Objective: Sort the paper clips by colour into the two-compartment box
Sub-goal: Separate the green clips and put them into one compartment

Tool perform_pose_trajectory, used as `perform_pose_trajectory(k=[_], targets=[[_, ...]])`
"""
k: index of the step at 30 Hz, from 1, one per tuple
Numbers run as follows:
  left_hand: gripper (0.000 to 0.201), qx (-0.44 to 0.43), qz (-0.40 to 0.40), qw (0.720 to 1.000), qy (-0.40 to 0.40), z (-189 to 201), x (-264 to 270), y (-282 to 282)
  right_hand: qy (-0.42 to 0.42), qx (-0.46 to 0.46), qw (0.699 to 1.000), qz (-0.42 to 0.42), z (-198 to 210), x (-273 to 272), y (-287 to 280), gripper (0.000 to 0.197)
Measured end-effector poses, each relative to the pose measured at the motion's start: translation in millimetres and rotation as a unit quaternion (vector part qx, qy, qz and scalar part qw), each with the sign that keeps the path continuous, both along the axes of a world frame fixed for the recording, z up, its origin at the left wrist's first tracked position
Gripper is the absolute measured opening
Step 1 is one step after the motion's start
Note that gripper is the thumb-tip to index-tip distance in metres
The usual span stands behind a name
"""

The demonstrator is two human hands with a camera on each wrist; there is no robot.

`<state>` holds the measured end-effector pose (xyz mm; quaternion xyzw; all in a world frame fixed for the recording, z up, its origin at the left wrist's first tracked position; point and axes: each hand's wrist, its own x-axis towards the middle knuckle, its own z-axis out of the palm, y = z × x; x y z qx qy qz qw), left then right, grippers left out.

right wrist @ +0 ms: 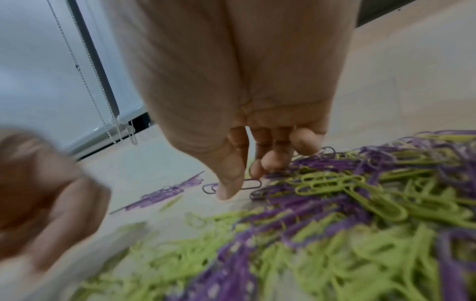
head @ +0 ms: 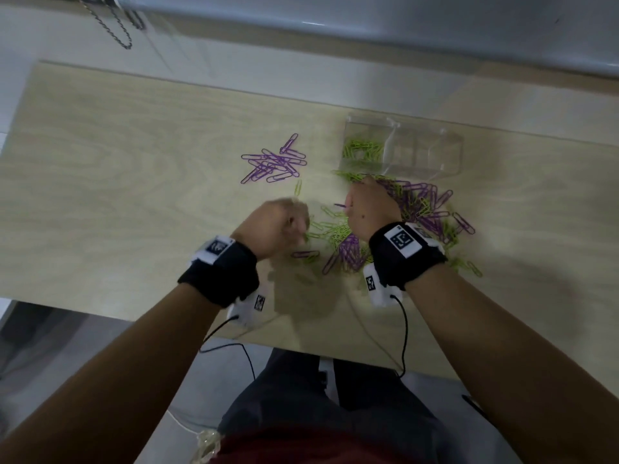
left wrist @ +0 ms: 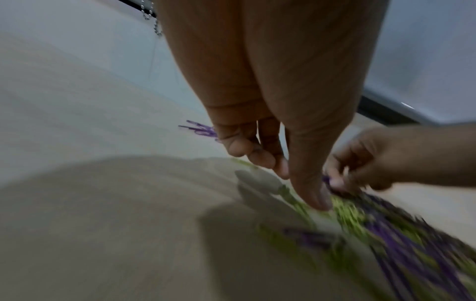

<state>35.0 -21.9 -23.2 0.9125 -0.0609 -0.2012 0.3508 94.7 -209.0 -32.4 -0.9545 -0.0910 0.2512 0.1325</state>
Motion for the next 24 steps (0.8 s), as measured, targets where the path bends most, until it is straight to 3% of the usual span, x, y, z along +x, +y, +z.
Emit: perform_pose_trajectory(k=[3, 7, 10, 13, 16, 20, 24], targets=[[0.014, 0.029, -0.053, 0.998, -0.002, -14.7, -26.5, 3.4, -0.02, 0.074, 0.997, -0.004, 8.5, 4.1, 7.0, 0.005], [0.02, 0.019, -0.048, 0.999, -0.016, -29.8, -31.6, 3.9, -0.037, 0.176, 0.983, 0.023, 21.3, 9.6, 22.5, 0.017], [0.02, 0.004, -0.04, 0.999, -0.022, -32.2, -30.6, 5.8, -0.018, 0.149, 0.986, 0.077, 29.3, 4.1, 19.8, 0.023], [0.015, -0.005, -0.011, 1.0, -0.01, -29.9, -30.3, 10.3, 0.047, 0.093, 0.981, 0.164, 29.5, -23.2, 7.0, 0.017], [0.012, -0.04, 0.01, 0.999, -0.015, -22.5, -33.3, 9.8, 0.027, 0.063, 0.971, 0.231, 14.8, -56.1, -3.0, 0.008], [0.017, -0.127, 0.118, 0.985, 0.008, -18.2, -34.0, 10.5, -0.01, 0.067, 0.971, 0.229, -7.8, -73.7, -6.6, 0.008], [0.02, -0.112, 0.24, 0.962, -0.066, -17.9, -6.4, 16.7, -0.015, 0.089, 0.971, 0.223, -13.6, -76.5, -9.7, 0.011]])
